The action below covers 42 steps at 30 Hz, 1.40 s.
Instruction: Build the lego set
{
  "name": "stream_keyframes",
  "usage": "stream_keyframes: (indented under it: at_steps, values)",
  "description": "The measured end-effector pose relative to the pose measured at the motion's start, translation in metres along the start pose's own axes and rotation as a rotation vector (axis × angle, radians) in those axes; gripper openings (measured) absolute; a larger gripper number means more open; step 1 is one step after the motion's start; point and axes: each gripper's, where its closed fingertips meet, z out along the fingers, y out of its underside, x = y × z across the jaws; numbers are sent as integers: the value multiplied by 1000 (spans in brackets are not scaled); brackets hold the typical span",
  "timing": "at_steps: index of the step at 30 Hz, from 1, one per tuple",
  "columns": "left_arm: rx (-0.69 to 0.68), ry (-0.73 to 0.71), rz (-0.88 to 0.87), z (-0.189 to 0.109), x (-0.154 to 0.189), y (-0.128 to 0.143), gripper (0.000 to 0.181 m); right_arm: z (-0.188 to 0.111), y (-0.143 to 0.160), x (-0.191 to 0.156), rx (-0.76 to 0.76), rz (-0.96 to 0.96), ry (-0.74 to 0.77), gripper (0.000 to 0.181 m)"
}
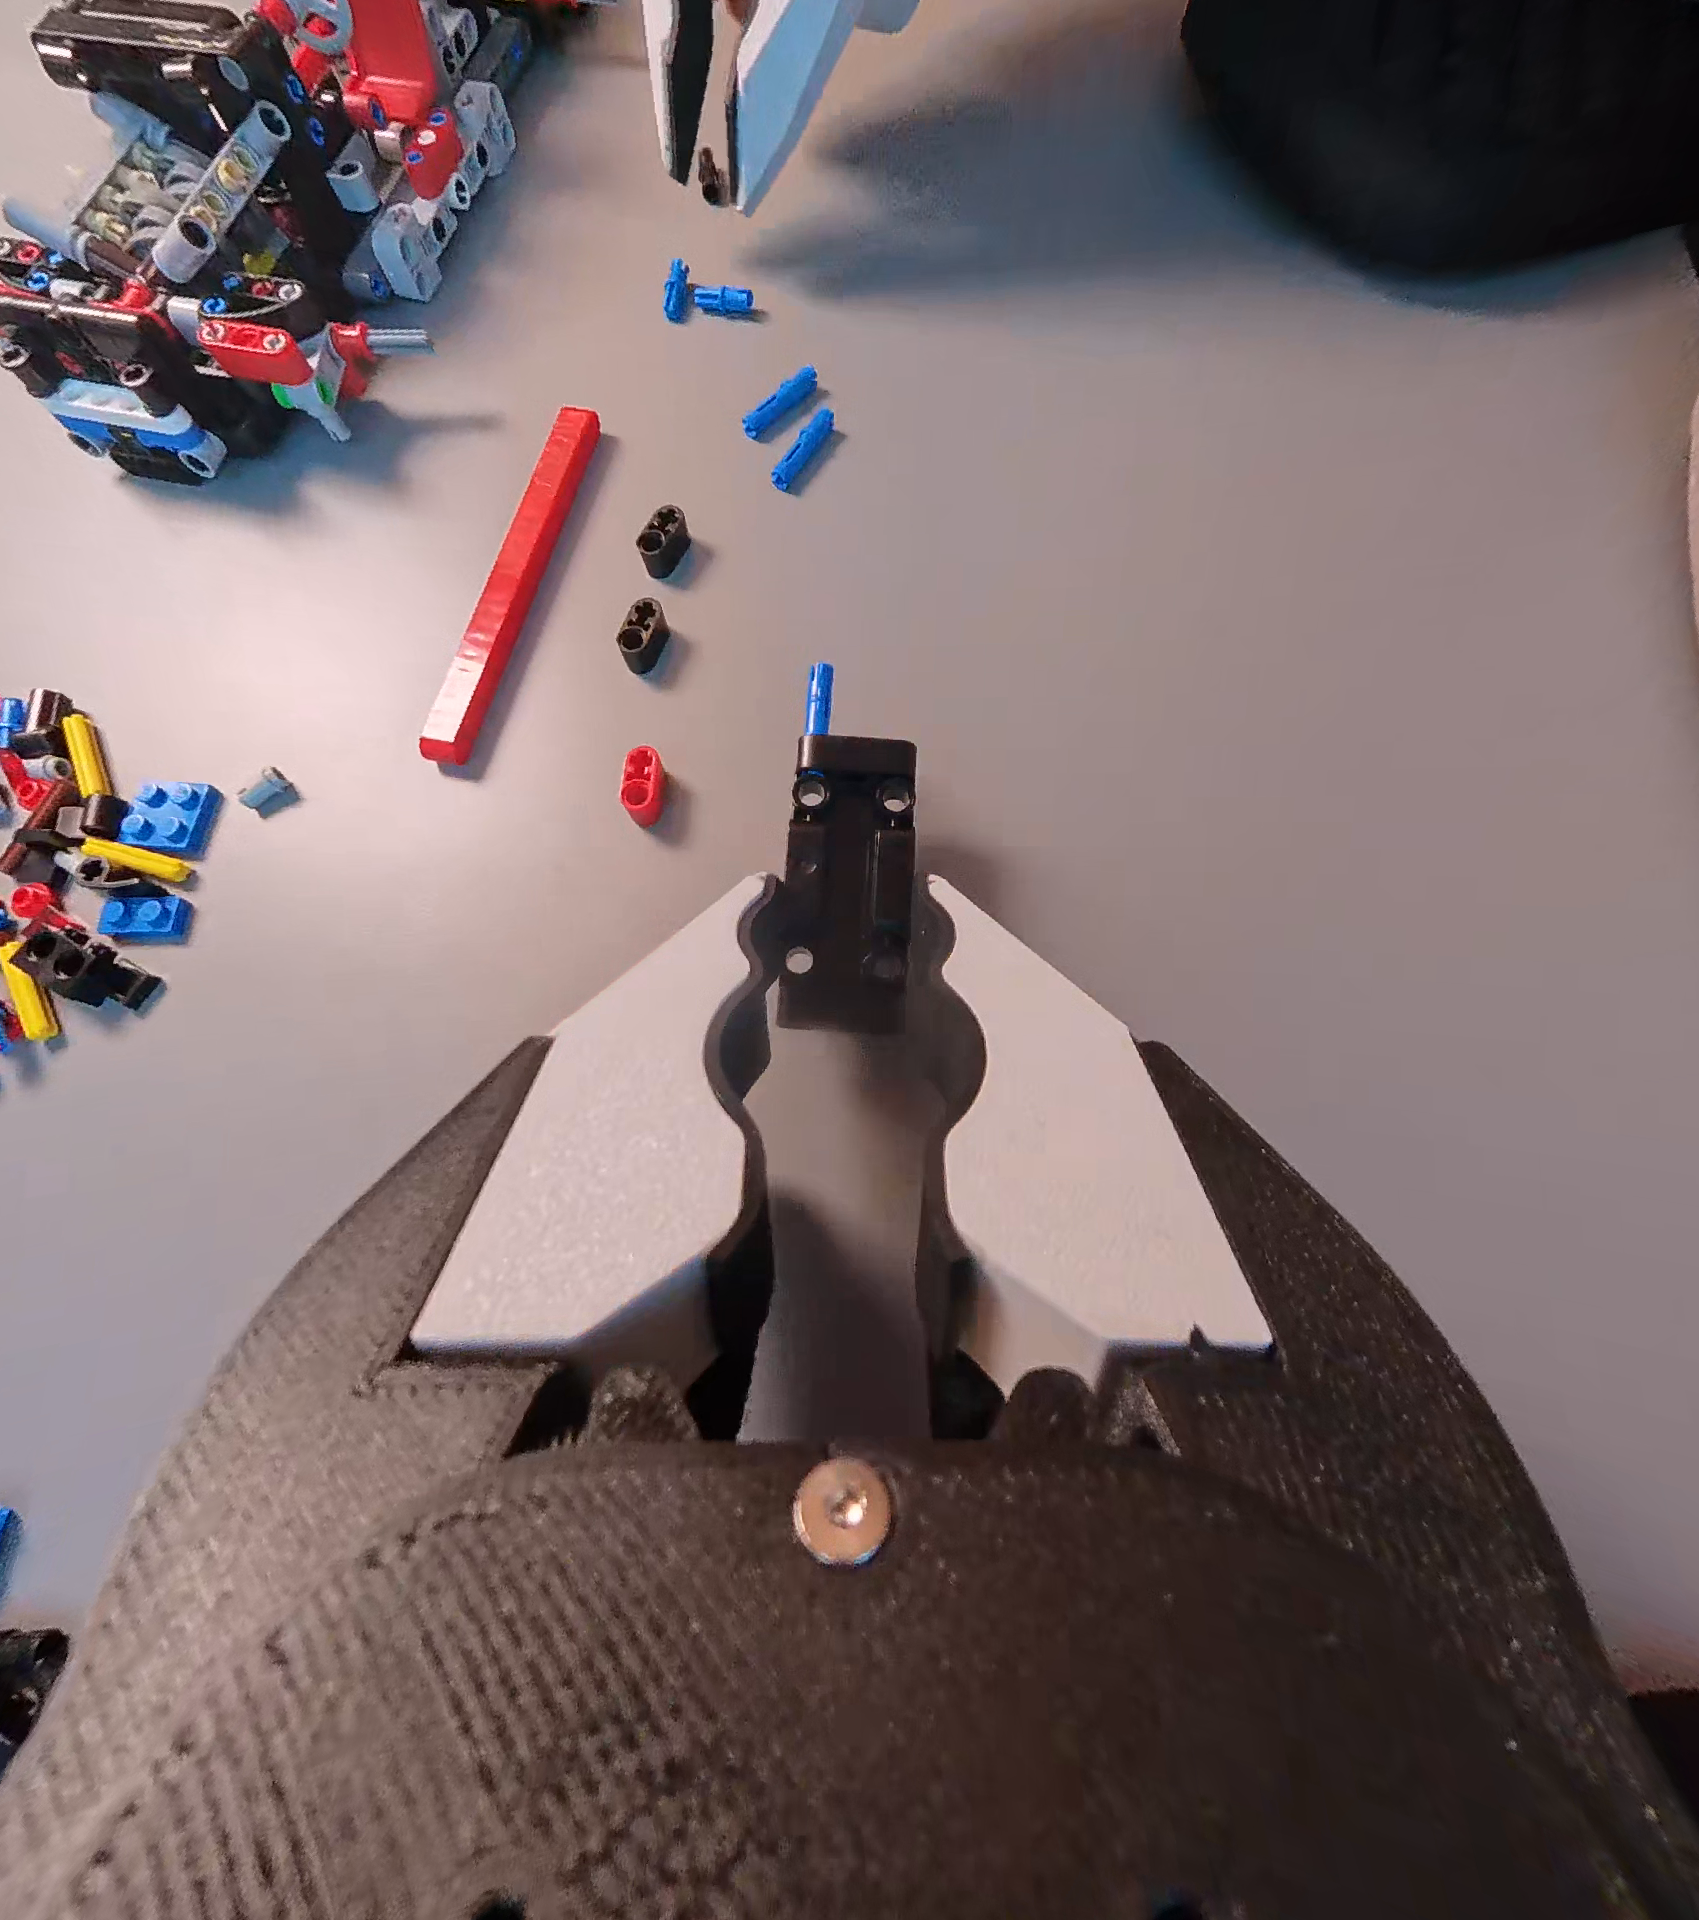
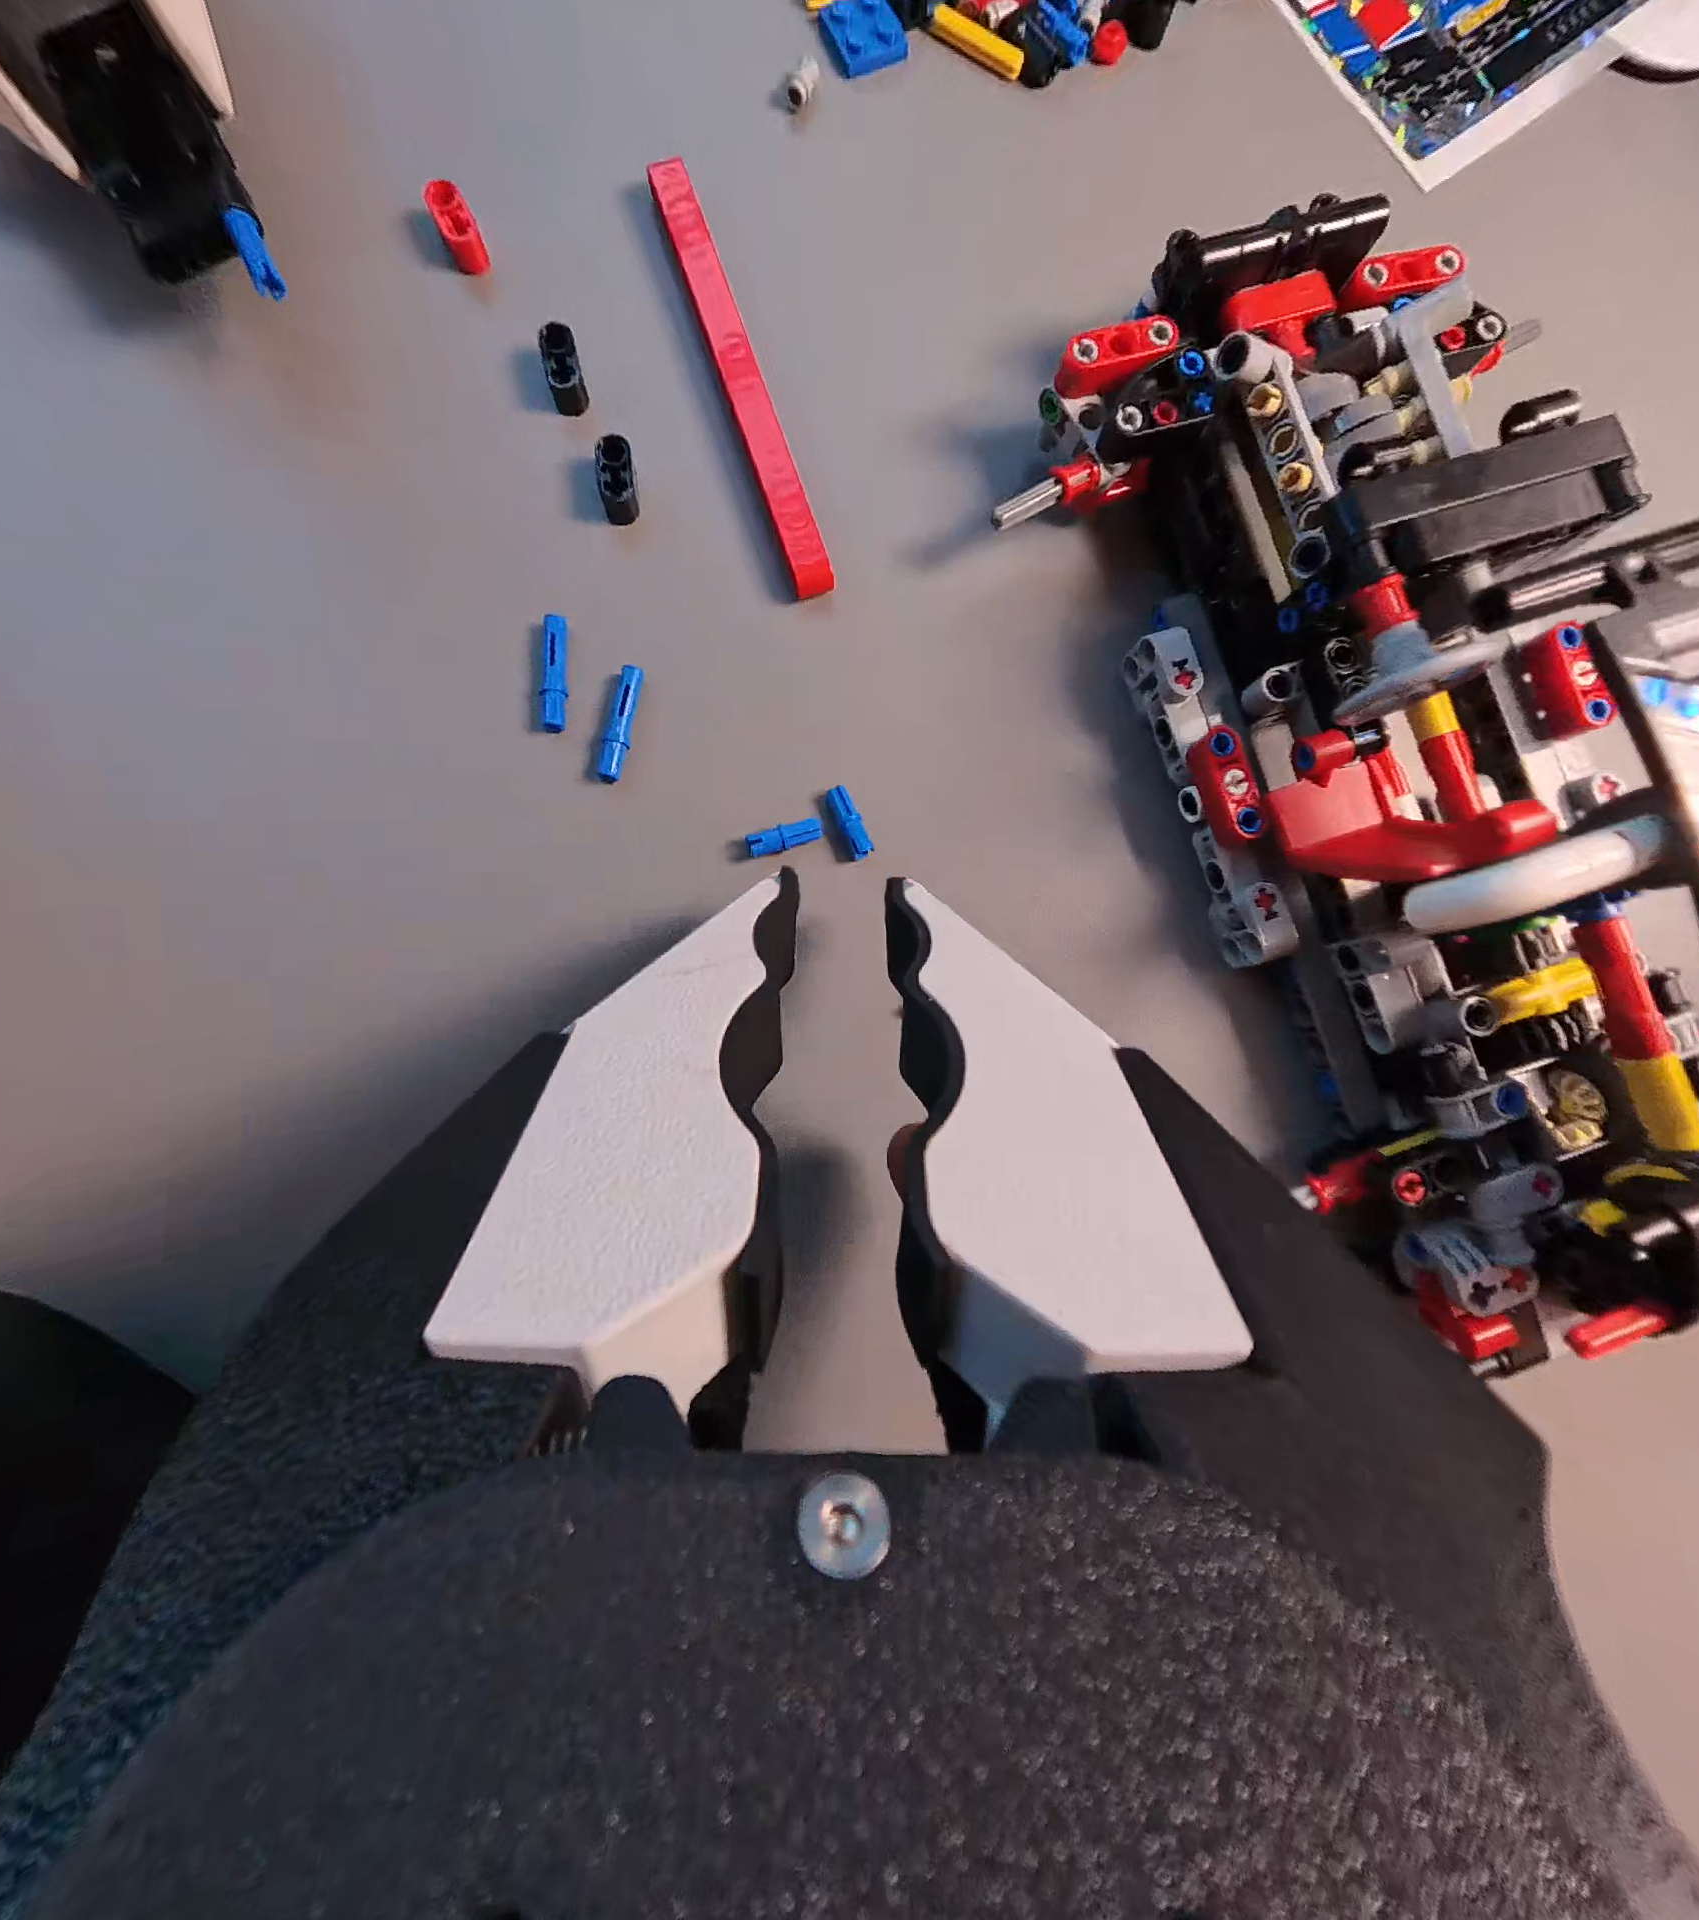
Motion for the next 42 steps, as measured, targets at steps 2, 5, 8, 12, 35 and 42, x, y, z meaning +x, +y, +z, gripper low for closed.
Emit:
stream_keyframes:
  at_steps: [2, 5, 8, 12, 35, 42]
  values:
    - [-9, -2, 1, 1, 0, 2, 22, 6, -4, -1, -4, -6, -10, 16]
    - [-20, -7, 0, 1, -1, 5, 22, 11, -12, -12, -7, -34, -42, 16]
    - [-26, -13, 1, 1, -2, 7, 23, 17, -23, -36, 6, -67, -124, 18]
    - [-40, -15, 4, 2, -3, 10, 23, 28, -16, -46, -65, -97, -136, 19]
    - [509, 58, -151, -39, 3, -78, 21, -9, -164, -121, 767, 71, -382, 2]
    - [630, -198, -51, -64, -12, -105, 25, -26, -194, -108, 988, 572, -648, 1]
